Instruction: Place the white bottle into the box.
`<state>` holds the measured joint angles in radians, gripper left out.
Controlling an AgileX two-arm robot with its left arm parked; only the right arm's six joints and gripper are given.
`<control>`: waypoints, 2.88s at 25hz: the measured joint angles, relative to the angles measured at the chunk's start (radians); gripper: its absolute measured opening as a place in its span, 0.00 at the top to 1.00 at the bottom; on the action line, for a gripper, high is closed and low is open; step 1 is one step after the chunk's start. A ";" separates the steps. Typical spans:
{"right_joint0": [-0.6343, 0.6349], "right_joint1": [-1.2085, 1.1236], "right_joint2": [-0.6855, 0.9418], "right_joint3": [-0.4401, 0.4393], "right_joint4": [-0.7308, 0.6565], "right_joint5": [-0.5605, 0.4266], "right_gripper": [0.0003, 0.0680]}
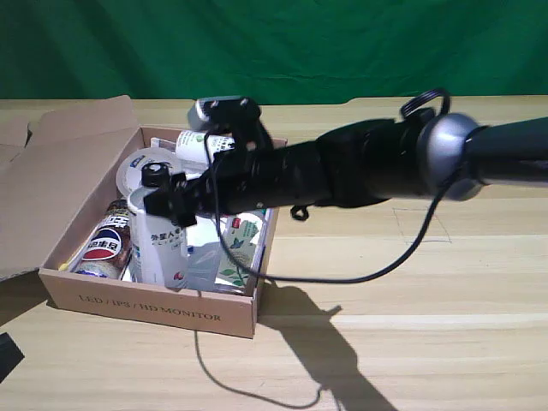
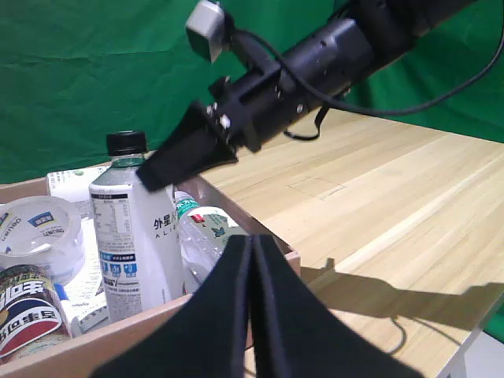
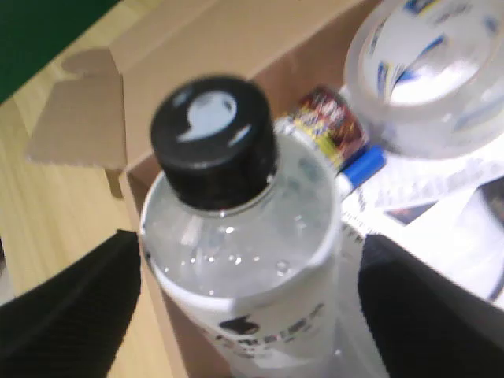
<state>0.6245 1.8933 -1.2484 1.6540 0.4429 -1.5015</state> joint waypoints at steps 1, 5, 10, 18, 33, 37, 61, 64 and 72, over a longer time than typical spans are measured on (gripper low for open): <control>-0.031 -0.043 0.000 0.000 -0.001 0.000 0.02; -0.132 -0.194 0.000 -0.002 -0.002 0.000 0.08; -0.283 -0.371 0.000 -0.086 -0.001 0.019 0.24; -0.519 -0.626 0.001 -0.370 -0.012 0.123 0.89; -0.779 -1.106 0.444 -0.520 -0.336 0.202 1.00; -0.784 -1.213 0.610 -0.509 -0.396 0.202 1.00; -0.784 -1.489 0.983 -0.473 -0.242 0.201 1.00; -0.784 -1.489 0.983 -0.473 -0.234 0.201 1.00; -0.784 -1.492 0.983 -0.473 -0.232 0.201 1.00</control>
<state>-0.1593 0.4018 -0.2655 1.1807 0.2108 -1.3006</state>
